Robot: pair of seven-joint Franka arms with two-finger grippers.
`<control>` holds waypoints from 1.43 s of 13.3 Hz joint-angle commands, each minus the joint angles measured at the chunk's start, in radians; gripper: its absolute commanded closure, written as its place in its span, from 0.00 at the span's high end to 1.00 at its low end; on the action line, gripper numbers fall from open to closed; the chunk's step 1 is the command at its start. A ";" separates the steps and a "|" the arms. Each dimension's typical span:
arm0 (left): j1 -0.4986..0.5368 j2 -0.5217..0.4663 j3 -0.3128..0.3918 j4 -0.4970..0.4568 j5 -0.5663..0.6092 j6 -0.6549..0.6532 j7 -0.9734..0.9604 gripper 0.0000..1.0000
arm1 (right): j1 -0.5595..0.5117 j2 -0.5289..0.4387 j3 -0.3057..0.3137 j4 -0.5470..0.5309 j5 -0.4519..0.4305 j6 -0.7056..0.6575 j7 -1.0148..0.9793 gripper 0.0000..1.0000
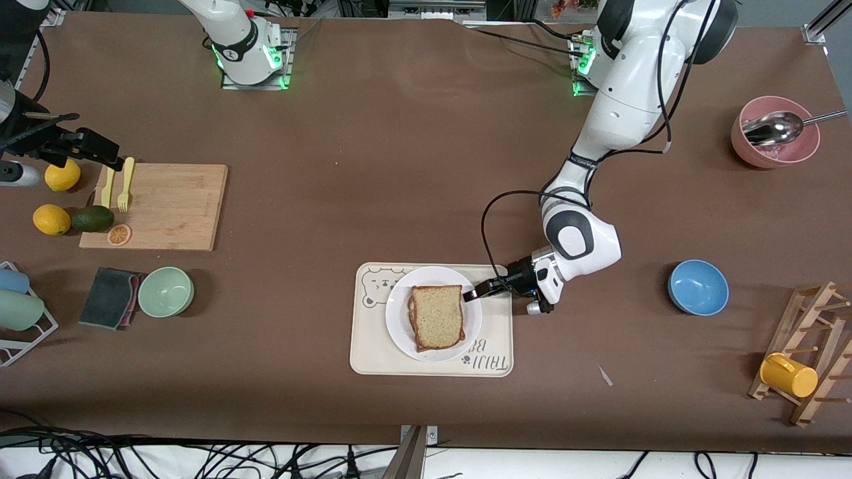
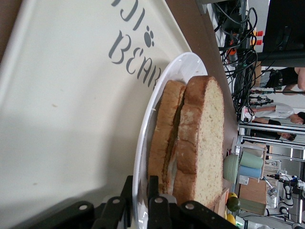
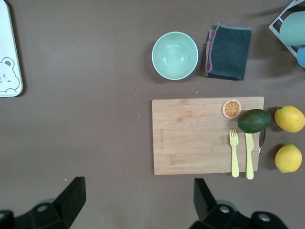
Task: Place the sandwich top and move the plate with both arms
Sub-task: 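Open the left gripper and release the plate rim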
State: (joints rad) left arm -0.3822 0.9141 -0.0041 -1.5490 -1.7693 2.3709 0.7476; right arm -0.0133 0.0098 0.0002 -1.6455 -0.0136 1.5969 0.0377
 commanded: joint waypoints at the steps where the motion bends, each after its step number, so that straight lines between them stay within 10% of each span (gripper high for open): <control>1: -0.009 0.003 0.007 0.023 0.016 -0.001 -0.019 0.67 | -0.011 -0.011 0.004 0.004 0.015 -0.018 -0.015 1.00; 3: -0.007 -0.013 0.007 0.012 0.014 -0.001 -0.024 0.69 | -0.011 -0.011 0.004 0.004 0.015 -0.017 -0.015 1.00; 5: -0.006 -0.062 0.007 -0.022 0.019 -0.001 -0.025 1.00 | -0.011 -0.011 0.004 0.004 0.015 -0.018 -0.015 1.00; 19: 0.091 -0.443 0.006 -0.367 0.544 -0.006 -0.161 1.00 | -0.011 -0.011 0.004 0.004 0.015 -0.017 -0.015 1.00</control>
State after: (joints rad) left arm -0.3138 0.5973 0.0059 -1.8058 -1.3420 2.3711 0.6675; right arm -0.0133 0.0092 0.0002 -1.6453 -0.0135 1.5945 0.0377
